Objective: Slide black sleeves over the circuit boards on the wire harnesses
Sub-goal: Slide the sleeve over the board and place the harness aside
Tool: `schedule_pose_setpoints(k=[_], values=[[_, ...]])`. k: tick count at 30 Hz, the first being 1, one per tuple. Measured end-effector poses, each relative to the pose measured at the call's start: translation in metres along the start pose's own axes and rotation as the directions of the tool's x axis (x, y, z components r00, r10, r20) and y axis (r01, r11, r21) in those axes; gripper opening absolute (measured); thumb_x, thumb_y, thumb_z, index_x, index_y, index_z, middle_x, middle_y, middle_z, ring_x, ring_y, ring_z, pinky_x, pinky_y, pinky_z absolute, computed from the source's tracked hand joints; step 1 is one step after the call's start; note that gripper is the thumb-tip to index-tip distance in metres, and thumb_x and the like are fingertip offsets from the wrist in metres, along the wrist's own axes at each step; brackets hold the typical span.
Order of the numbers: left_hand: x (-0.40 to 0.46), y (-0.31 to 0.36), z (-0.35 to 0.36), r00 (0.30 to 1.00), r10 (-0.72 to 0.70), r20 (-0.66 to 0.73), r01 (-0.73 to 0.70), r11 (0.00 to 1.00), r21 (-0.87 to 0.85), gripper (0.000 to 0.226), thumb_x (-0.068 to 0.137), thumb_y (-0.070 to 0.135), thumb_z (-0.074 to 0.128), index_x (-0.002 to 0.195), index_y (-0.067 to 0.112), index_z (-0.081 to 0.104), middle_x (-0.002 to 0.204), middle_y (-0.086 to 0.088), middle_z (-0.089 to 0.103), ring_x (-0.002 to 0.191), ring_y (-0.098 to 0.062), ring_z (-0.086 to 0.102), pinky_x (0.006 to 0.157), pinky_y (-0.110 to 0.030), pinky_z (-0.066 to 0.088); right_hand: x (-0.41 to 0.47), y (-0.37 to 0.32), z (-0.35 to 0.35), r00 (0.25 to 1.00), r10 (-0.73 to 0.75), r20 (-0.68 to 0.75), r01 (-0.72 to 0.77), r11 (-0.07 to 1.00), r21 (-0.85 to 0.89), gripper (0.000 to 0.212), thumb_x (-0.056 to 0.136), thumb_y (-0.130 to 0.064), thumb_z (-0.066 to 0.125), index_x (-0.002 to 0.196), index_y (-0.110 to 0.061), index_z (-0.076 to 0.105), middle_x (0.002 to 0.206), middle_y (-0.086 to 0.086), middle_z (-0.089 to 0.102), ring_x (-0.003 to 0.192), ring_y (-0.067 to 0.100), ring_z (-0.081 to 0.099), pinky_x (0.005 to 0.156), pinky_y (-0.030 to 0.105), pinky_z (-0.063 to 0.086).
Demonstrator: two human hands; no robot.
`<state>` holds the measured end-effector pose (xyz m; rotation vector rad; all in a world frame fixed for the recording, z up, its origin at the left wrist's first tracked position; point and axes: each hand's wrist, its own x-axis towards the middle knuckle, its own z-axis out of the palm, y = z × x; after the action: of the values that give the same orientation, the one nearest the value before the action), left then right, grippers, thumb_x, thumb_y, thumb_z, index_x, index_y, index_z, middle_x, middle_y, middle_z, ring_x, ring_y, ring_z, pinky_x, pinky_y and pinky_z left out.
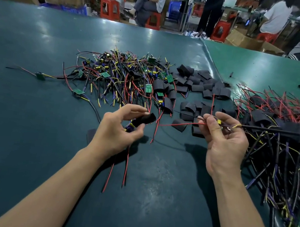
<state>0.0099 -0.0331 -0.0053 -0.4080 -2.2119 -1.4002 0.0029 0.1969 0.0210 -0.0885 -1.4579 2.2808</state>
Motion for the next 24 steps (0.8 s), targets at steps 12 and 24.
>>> schedule_pose_setpoints(k=[12,24], values=[[-0.0001,0.0011,-0.0016,0.996,-0.005,0.087,0.002,0.999,0.035,0.050,0.073,0.004,0.078,0.117,0.022,0.063,0.108,0.018,0.071,0.109,0.007,0.062,0.093,-0.014,0.046,-0.0004,-0.0047,0.0047,0.997,-0.027,-0.071,0.034,0.994,0.106,0.018,0.087,0.007,0.064,0.096,-0.009,0.061,0.088,0.011,0.071,0.084,0.025,0.071,0.079,0.030,0.058],[0.0019,-0.0028,-0.0022,0.999,-0.019,0.045,0.018,0.999,0.039,0.051,0.075,0.007,0.078,0.117,0.029,0.059,0.109,0.013,0.072,0.109,0.005,0.062,0.088,-0.017,0.047,-0.0051,-0.0041,0.0086,0.998,0.003,0.062,-0.007,0.997,0.074,0.021,0.076,-0.002,0.068,0.095,-0.008,0.060,0.081,0.006,0.075,0.077,0.022,0.073,0.074,0.028,0.058]])
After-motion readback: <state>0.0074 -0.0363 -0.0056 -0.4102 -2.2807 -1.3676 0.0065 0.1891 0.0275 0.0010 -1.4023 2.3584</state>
